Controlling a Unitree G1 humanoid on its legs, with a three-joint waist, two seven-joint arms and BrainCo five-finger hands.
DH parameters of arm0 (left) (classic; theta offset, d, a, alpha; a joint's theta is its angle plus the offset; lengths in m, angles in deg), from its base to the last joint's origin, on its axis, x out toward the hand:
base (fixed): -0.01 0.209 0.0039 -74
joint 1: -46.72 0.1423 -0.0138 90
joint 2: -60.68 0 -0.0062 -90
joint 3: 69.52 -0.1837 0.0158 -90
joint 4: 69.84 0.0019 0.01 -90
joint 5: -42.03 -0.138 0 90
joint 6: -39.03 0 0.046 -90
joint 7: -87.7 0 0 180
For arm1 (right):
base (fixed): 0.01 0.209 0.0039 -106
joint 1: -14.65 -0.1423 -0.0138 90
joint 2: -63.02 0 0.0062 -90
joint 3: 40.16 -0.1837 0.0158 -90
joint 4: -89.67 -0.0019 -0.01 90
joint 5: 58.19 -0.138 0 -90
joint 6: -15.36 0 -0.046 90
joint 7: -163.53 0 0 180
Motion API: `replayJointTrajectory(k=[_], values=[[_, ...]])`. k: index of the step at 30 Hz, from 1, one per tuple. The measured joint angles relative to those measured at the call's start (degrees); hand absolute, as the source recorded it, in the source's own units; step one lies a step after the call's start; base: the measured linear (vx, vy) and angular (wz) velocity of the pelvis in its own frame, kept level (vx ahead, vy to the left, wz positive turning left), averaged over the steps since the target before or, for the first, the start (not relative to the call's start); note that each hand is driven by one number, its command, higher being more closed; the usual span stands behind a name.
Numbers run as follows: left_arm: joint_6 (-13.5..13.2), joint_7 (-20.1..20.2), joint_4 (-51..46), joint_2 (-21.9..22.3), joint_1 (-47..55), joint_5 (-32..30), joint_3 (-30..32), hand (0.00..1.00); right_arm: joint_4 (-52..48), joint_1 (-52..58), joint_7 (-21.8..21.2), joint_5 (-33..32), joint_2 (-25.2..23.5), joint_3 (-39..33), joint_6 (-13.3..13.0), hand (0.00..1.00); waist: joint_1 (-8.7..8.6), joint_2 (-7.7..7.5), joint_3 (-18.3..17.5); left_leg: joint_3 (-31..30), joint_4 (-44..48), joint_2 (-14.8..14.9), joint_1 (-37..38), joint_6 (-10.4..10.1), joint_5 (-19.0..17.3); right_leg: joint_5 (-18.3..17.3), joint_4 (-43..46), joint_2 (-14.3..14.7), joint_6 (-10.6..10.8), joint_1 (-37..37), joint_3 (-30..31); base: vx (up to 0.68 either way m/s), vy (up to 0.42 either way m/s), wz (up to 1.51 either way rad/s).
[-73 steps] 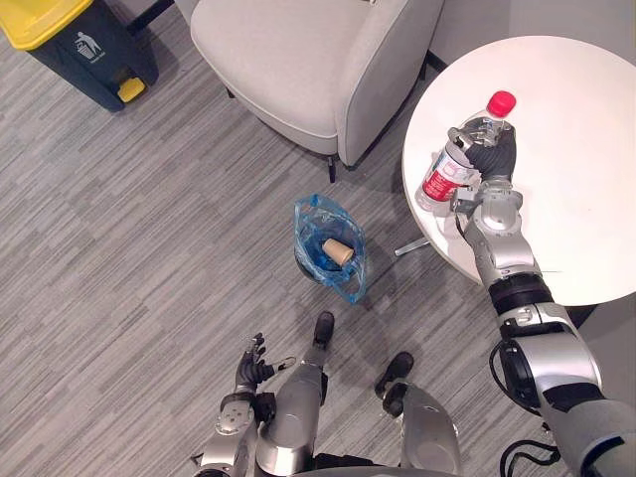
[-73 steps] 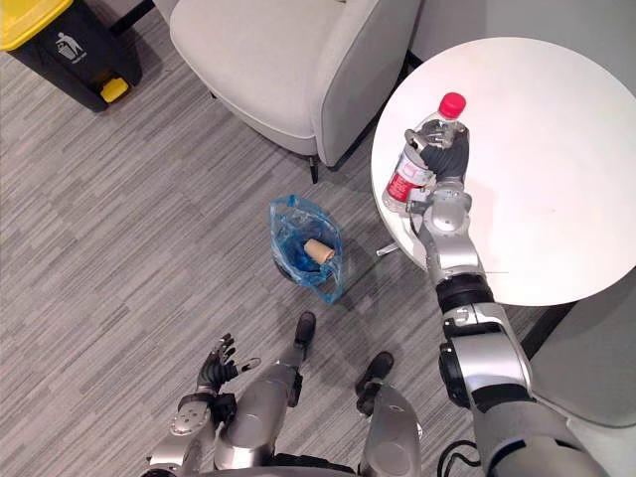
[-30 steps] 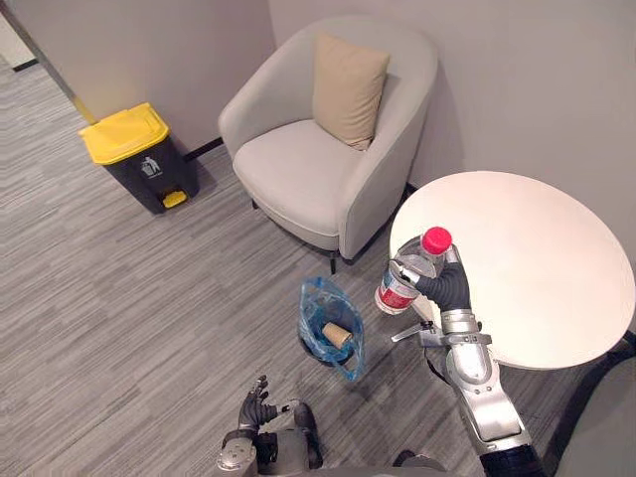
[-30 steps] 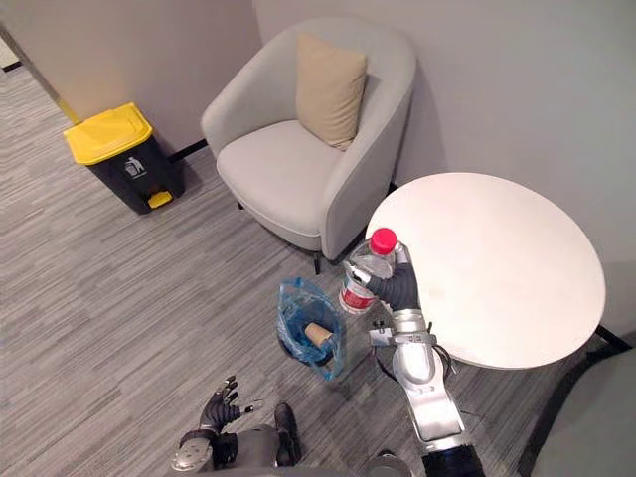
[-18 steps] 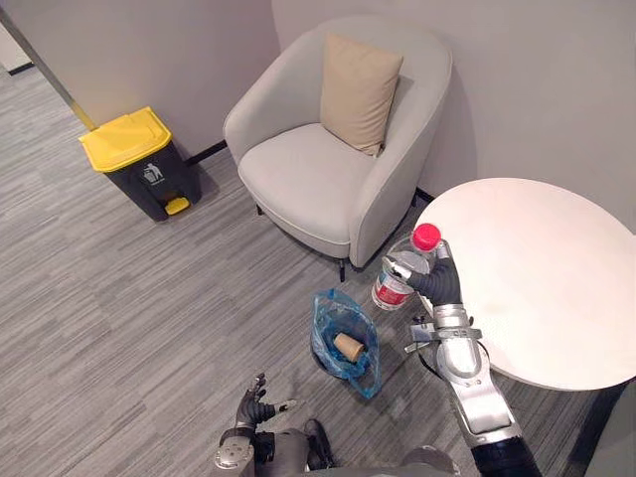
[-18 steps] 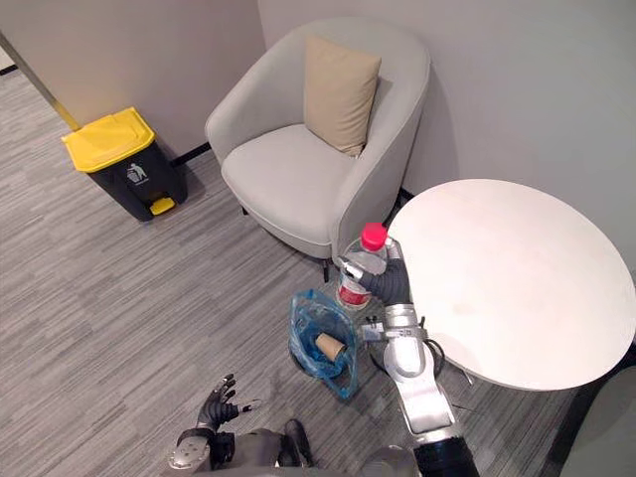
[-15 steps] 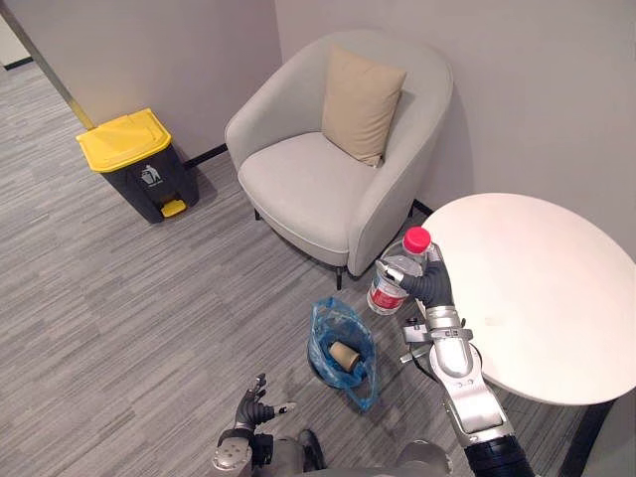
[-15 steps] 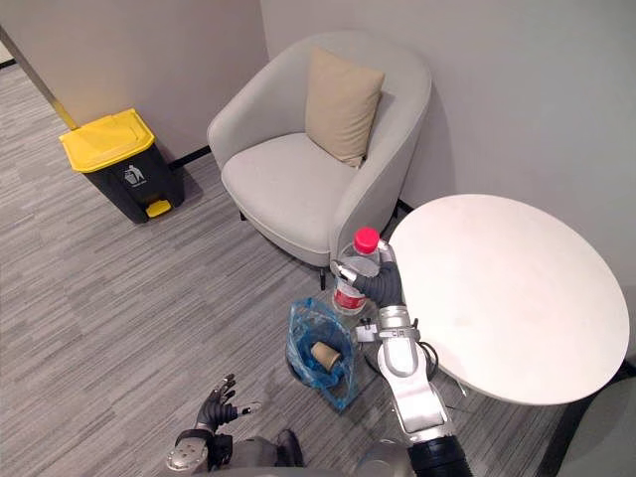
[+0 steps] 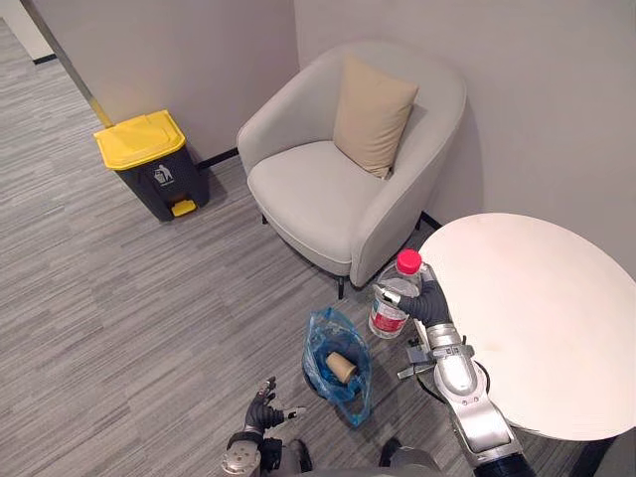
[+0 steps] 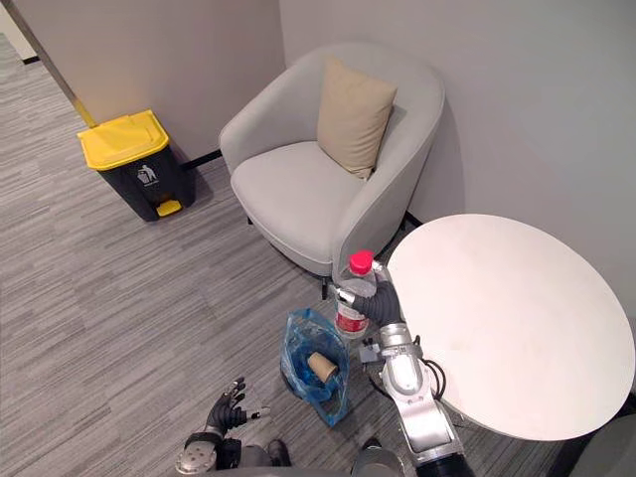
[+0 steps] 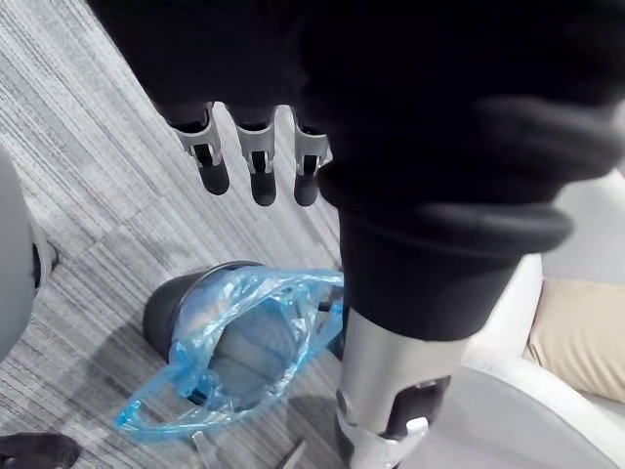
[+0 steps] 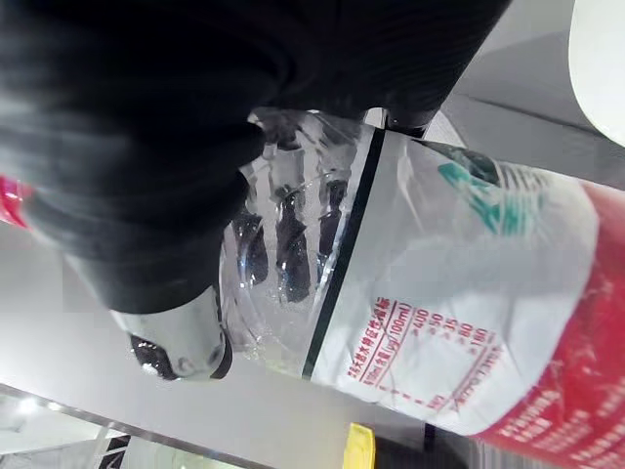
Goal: Gather rubbish on tea table into small bin, then transfer packed bag to large trash can.
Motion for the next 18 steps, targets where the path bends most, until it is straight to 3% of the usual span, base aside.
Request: replayJointTrajectory(k=[4, 6, 12, 18], values=[[0.0, 0.1, 0.5, -0.3, -1.5, 0.0, -0.7, 0.0, 4.8, -2.9, -0.9, -0.1, 1.7, 2.4, 0.0, 1.0, 0.13, 0.86, 1.7, -1.7, 3.7, 0.0, -3.8, 0.1, 0.5, 0.0, 1.8, -0.6, 0.0, -2.1, -2.1, -0.03, 0.001, 0.34], [0.0, -0.3, 0.9, -0.5, -4.8, 0.1, -0.6, 0.0, 9.2, -11.0, -1.1, -0.1, 3.8, 4.5, 0.0, 1.0, 0.2, 2.8, 7.0, -1.9, 9.9, 0.7, -11.1, 0.1, 0.5, -1.6, 9.1, -2.1, -1.1, -8.9, -2.1, -0.23, -0.008, 0.33], [-0.3, -1.4, 0.7, -1.4, -10.4, 0.8, 0.5, 0.0, 13.5, -21.3, -0.3, -0.5, 4.9, 5.0, 0.1, 1.0, 1.41, 3.74, 13.7, -3.3, 17.3, 1.9, -24.1, 1.3, -0.9, -5.2, 21.0, -5.0, -2.3, -22.3, -2.5, -0.24, -0.024, 0.23], [-1.1, -3.0, 0.1, -1.6, -13.3, 1.5, 4.3, 0.0, 17.6, -27.9, 1.2, -0.4, 5.9, 5.8, 0.3, 1.0, 1.68, 4.36, 14.5, -3.7, 23.4, 2.9, -36.5, 1.4, -0.9, -5.7, 28.2, -7.0, -3.3, -34.8, -2.2, -0.17, -0.006, 0.11]])
